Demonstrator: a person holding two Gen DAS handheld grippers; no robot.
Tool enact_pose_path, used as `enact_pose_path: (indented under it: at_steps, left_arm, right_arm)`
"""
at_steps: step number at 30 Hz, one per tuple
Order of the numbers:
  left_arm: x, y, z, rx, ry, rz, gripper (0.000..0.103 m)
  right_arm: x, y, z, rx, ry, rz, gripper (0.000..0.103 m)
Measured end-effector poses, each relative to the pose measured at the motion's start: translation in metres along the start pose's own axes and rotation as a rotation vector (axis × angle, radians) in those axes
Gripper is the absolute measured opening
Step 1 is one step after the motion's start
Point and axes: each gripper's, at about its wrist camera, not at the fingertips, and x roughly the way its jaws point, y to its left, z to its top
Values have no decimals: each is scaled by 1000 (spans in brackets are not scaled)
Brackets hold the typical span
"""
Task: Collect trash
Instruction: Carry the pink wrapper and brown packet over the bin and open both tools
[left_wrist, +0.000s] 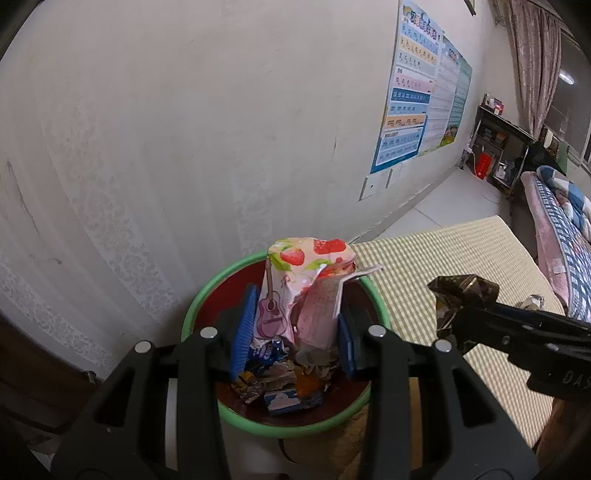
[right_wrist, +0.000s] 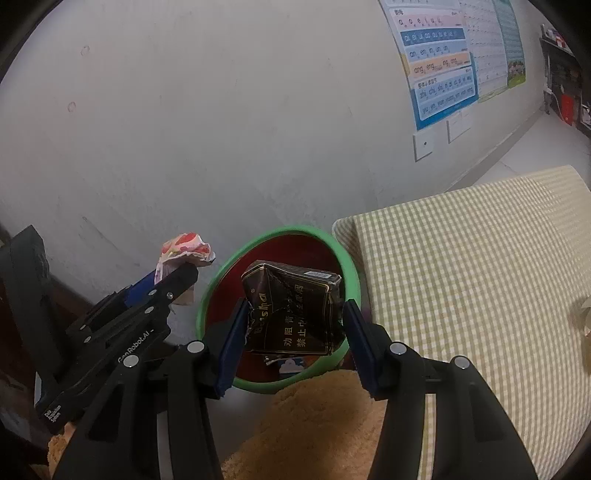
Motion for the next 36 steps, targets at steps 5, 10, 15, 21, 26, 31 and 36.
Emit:
enact_pose_path:
  at_steps: [5,10,15,21,26,31,36]
  left_arm:
    - [6,7,0,-12,8,3,37]
    - [15,12,-2,-24,25,6,37]
    - [31,18,-8,-46,67,8,37]
    - [51,27,-18,-77,123,6,37]
    - [62,33,-26,-104,162,2,37]
    - [72,39,-31,-132,194,-8,37]
    - [78,41,-36,-154,222,-19,37]
  right_arm:
    - [9,1,4,-2,16,2,50]
    - [17,2,8,-5,28,0,50]
    - [24,1,12,-6,39,0,50]
    - [32,3,13,-4,54,3,51]
    - [39,4,14,-5,65,2,51]
    - [46,4,15,2,77,6,51]
    - [51,5,16,4,86,12,51]
